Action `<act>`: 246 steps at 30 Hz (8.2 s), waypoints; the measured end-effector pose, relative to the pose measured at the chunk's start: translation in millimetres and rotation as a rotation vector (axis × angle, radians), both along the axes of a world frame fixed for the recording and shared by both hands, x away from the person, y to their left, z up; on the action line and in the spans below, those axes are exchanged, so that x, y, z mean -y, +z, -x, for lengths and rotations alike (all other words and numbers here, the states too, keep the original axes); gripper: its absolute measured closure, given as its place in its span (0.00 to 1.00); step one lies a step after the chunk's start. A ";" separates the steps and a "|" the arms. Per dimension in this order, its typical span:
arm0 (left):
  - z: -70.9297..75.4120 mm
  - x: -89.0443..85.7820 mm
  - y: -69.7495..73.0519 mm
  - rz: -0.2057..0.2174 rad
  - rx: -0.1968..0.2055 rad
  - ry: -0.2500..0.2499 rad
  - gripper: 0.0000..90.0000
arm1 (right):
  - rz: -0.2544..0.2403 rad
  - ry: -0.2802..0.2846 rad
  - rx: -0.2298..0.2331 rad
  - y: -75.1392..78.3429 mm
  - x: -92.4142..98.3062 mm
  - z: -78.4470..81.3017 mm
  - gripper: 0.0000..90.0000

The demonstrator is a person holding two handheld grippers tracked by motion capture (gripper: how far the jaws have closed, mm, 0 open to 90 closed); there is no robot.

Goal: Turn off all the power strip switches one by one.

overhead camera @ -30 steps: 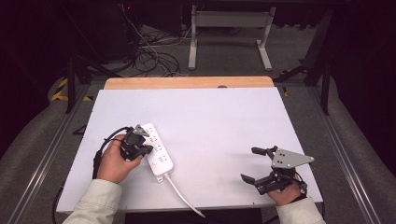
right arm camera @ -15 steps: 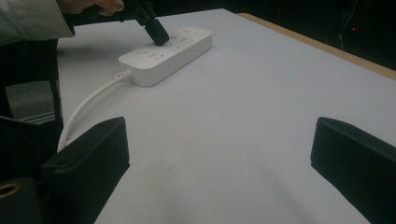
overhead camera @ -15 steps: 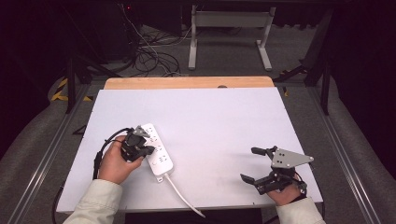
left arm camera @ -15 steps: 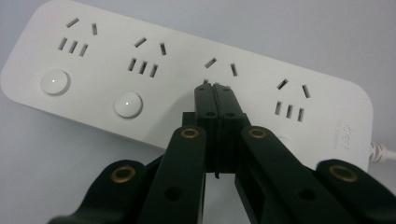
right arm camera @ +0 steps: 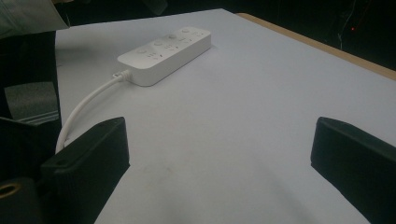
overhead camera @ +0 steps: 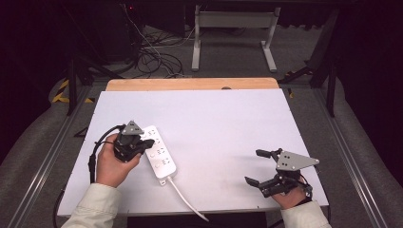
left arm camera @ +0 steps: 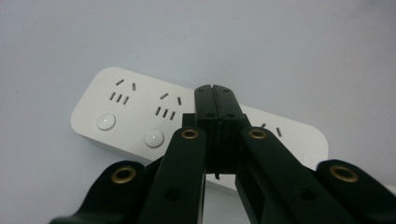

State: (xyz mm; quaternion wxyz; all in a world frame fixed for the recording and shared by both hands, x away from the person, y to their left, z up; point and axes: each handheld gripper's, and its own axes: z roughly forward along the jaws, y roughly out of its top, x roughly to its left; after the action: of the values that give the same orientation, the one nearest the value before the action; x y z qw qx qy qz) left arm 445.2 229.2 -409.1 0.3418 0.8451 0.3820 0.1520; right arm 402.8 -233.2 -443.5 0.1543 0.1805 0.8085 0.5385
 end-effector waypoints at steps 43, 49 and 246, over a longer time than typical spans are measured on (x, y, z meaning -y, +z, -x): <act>-37.9 -20.2 -28.5 -0.044 -0.068 0.048 1.00 | 0.009 -0.001 -0.007 -0.8 -0.5 -1.0 0.05; -37.9 -18.8 -30.7 -0.064 -0.074 0.052 1.00 | 0.010 -0.002 -0.007 -0.8 -0.4 -1.0 0.05; 20.9 -40.1 12.9 0.252 0.201 0.058 0.44 | 0.007 0.009 -0.017 -1.9 0.8 -1.0 0.05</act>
State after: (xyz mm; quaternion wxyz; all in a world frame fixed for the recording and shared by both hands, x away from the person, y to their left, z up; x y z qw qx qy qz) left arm 424.3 269.3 -396.2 0.4771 0.7645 0.3864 0.1964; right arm 403.8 -233.9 -445.4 0.1458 0.1810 0.8124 0.5347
